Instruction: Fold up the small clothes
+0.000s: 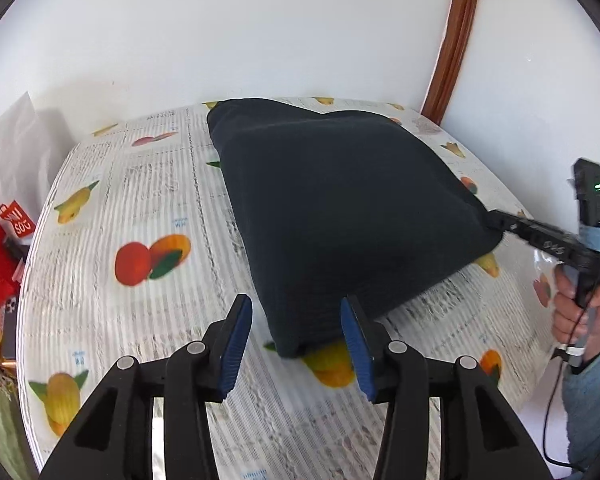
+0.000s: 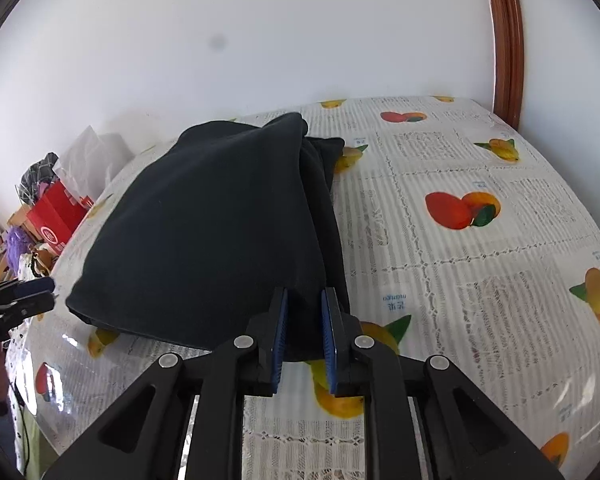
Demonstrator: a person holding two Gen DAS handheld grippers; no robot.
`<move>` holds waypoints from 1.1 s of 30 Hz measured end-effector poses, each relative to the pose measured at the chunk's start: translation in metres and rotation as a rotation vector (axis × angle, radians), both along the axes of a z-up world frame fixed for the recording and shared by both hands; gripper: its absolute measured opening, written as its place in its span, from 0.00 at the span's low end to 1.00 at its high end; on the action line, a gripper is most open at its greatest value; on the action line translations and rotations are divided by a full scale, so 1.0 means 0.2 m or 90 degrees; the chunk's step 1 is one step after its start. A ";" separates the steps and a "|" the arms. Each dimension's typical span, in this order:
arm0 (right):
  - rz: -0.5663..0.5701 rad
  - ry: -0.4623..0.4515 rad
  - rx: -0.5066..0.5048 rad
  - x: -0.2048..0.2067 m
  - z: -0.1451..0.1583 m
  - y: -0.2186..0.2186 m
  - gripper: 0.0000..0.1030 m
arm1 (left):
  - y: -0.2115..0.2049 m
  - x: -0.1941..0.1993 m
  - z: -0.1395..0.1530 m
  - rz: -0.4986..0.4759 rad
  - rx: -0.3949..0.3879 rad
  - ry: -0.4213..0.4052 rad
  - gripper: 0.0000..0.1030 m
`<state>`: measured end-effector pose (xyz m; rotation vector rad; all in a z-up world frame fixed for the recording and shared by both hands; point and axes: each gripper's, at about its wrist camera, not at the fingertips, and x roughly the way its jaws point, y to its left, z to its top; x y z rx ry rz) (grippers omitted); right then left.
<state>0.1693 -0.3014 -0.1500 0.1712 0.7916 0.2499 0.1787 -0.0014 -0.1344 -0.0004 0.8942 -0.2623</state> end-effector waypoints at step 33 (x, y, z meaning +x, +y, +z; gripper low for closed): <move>0.037 -0.001 -0.005 0.69 0.17 0.13 0.40 | 0.12 0.40 -0.10 0.011 -0.041 0.039 0.60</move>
